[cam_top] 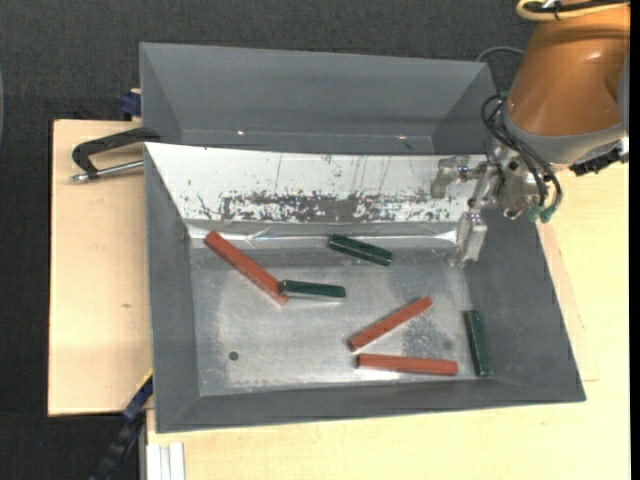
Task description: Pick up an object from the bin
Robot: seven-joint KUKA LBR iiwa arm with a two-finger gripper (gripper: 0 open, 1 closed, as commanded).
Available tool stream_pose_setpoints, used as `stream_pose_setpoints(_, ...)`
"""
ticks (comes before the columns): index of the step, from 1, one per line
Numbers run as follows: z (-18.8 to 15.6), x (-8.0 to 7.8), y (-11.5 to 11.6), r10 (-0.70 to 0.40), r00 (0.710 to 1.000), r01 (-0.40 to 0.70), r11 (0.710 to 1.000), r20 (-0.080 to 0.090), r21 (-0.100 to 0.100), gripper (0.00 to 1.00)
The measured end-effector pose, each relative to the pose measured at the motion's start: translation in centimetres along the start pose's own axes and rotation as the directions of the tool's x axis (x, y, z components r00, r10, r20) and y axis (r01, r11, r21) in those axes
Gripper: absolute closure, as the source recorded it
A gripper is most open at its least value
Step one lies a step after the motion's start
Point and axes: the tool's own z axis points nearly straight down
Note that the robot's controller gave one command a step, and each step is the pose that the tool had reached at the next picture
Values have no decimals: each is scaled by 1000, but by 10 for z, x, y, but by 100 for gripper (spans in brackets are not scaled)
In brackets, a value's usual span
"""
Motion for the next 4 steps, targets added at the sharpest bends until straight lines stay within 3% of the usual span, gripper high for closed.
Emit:
stream_pose_setpoints(1, 0, 0, 0, 0, 1000, 0, 1000, 0, 0, 0)
stream_pose_setpoints(2, 51, 2, 31, -47, 999, 47, 999, 5, 1, 0)
stream_pose_setpoints(3, 119, 17, 34, -175, 984, 175, 984, 2, -1, 0)
stream_pose_setpoints(4, 157, 52, 20, -364, 931, 364, 931, -3, -2, 0)
